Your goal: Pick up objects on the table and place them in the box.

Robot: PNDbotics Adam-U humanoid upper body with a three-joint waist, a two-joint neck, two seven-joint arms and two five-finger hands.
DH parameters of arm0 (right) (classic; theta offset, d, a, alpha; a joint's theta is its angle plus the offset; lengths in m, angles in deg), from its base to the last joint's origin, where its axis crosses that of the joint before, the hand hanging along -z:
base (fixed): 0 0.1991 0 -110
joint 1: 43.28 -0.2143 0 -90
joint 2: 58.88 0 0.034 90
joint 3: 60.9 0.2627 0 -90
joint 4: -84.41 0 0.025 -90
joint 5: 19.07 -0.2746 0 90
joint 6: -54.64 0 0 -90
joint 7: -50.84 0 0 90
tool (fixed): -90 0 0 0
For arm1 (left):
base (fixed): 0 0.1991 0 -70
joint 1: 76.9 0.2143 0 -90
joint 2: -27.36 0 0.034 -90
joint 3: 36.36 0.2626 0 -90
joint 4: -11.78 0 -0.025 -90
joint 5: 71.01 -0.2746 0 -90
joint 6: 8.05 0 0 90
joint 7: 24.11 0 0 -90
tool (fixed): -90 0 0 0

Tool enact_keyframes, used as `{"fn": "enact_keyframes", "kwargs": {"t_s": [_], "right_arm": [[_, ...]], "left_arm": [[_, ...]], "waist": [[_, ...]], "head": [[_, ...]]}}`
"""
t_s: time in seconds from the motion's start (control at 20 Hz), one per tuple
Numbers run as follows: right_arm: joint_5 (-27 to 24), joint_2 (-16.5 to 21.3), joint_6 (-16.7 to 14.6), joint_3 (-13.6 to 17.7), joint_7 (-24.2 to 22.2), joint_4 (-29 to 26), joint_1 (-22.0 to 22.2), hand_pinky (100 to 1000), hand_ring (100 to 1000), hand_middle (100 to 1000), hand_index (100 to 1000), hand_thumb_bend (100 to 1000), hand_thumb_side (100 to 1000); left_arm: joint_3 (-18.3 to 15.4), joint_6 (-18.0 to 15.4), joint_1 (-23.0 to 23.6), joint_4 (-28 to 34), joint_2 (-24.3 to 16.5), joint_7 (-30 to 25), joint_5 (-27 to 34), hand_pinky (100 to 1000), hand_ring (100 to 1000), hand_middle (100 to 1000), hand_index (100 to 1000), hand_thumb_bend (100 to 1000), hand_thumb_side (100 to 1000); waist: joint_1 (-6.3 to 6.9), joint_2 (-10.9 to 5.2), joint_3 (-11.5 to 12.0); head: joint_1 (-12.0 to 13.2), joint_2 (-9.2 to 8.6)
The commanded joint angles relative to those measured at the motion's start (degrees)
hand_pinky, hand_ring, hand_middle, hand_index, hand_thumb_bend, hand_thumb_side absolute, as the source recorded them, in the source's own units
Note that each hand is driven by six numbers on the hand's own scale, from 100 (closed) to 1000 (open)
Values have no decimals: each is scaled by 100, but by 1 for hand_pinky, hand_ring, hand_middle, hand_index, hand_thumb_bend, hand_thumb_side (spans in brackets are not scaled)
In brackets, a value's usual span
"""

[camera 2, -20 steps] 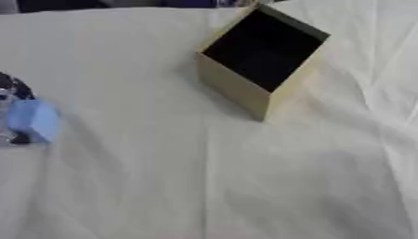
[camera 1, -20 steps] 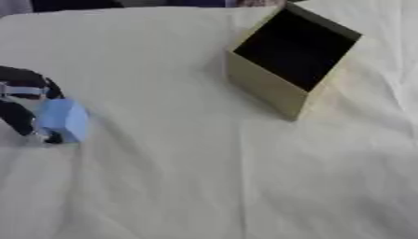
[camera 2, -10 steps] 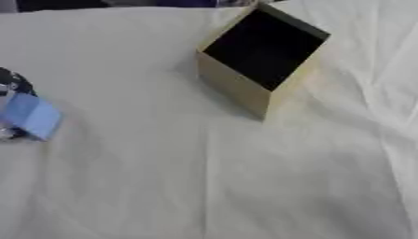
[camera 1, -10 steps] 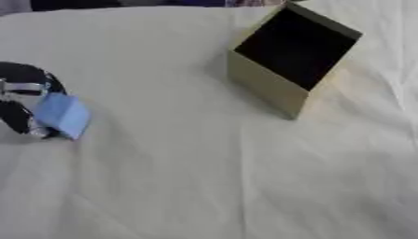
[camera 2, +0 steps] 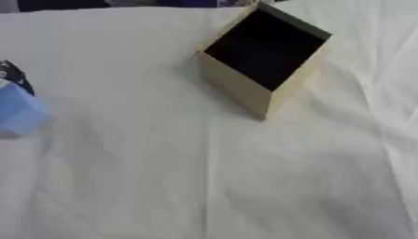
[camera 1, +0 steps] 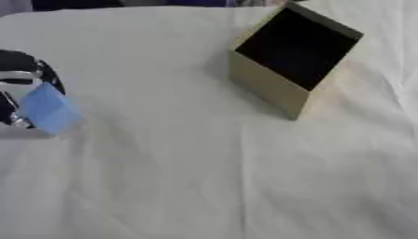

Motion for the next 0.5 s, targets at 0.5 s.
{"fn": "enact_keyframes", "kwargs": {"t_s": [0.5], "right_arm": [[-71,137,-23,52,4,-93,21,650,789,596,725,100,798]], "left_arm": [[-362,-73,-730,544,154,83,356,883,778,620,740,100,156]], "waist": [[28,-210,-29]], "head": [[-14,-9]]}}
